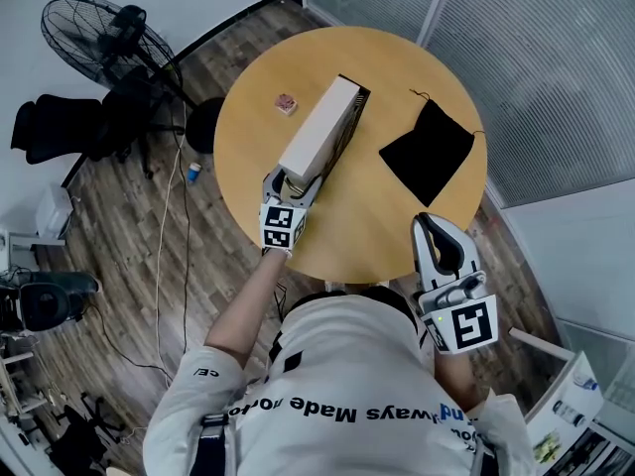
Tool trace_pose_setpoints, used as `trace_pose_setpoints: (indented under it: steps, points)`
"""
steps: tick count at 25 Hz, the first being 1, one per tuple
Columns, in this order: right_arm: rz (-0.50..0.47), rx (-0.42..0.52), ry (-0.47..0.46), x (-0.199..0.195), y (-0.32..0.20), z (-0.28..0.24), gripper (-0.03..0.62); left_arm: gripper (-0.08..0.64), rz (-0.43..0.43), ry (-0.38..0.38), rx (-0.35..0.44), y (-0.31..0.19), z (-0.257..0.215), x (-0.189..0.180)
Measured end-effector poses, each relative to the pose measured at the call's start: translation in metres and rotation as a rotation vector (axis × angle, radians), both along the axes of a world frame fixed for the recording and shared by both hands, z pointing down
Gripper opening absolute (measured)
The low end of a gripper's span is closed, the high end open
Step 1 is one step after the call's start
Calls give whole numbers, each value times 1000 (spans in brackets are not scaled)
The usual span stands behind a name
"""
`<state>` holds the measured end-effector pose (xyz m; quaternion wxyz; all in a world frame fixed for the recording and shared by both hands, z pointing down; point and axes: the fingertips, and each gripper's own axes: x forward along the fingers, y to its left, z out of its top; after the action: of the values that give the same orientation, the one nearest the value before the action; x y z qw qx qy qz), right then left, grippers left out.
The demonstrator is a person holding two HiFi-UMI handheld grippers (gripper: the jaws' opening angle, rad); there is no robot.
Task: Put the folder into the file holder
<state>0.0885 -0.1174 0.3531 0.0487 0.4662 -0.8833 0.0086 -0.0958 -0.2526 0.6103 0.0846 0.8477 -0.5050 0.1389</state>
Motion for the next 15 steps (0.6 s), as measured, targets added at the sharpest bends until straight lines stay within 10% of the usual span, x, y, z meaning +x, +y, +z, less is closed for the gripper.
trace_pose_setpoints:
  steps: [15]
  points:
    - [-45,1,1,19,10,-4,41,313,-106,30,-44,64,1,0]
